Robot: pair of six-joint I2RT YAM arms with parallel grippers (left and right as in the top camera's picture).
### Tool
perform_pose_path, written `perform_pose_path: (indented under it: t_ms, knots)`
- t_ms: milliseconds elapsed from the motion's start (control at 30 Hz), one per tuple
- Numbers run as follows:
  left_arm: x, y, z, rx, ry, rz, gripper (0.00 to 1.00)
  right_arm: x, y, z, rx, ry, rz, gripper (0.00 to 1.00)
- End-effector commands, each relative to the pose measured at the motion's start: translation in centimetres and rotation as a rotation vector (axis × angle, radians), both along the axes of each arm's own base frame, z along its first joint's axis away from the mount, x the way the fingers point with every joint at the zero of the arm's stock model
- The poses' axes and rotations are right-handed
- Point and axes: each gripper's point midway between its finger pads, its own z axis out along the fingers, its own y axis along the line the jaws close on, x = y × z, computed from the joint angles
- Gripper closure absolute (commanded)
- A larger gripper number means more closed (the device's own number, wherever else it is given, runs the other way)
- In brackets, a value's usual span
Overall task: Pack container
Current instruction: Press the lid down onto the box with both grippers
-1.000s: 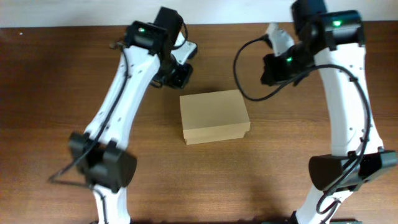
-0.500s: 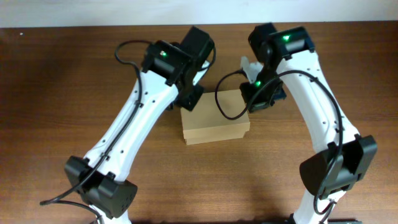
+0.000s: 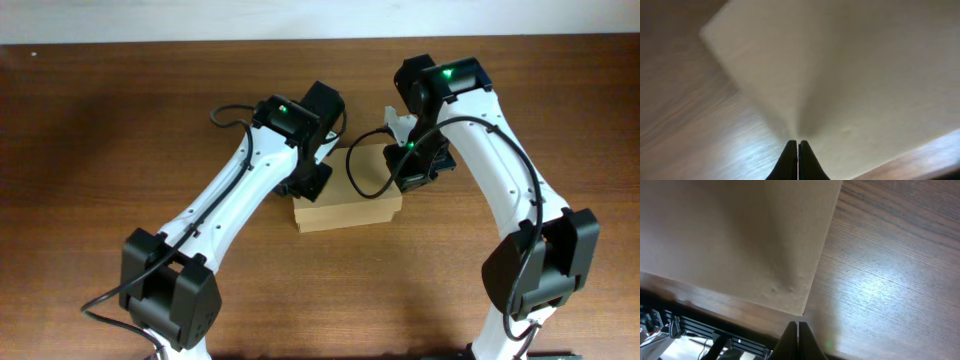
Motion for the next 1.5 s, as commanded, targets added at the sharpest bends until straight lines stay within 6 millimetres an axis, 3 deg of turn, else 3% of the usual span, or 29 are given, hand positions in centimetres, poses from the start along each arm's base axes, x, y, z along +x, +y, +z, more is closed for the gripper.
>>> perform_pose_path:
  t_ms: [0,333,567,767,933,1200,1300,1467]
  knots:
    - [-0.4,-0.3,-0.9,-0.082,0.067,0.000,0.98,-0.5,0.1,-0.9,-0.014,0.016,0.008,0.96]
    - [0.3,1.8,-3.3,-0.139,0.109,0.061,0.98,-1.1,0.6,-3.6,0.022,0.050,0.027,0.96]
    - [-0.6,1.4,-5.5,-0.175,0.144,0.060,0.98,-1.4,0.6,-5.6,0.014,0.079,0.026,0.96]
    - [0.5,1.4,-5.3,-0.175,0.090,0.057,0.98,-0.6,1.7,-5.5,0.081,0.057,0.040,0.96]
    - [3.1,2.0,-2.9,-0.136,-0.038,0.061,0.98,1.0,2.3,-3.9,0.104,-0.006,0.042,0.96]
    - [8.7,3.0,5.0,-0.205,-0.273,0.144,0.98,6.0,2.6,3.0,0.162,-0.227,0.023,0.96]
    - [11.0,4.5,8.2,-0.232,-0.365,0.187,0.92,8.2,1.3,6.0,0.177,-0.330,-0.023,0.96]
    - [14.2,8.4,11.9,-0.243,-0.501,0.277,0.82,11.3,-2.8,9.3,0.160,-0.459,-0.159,0.96]
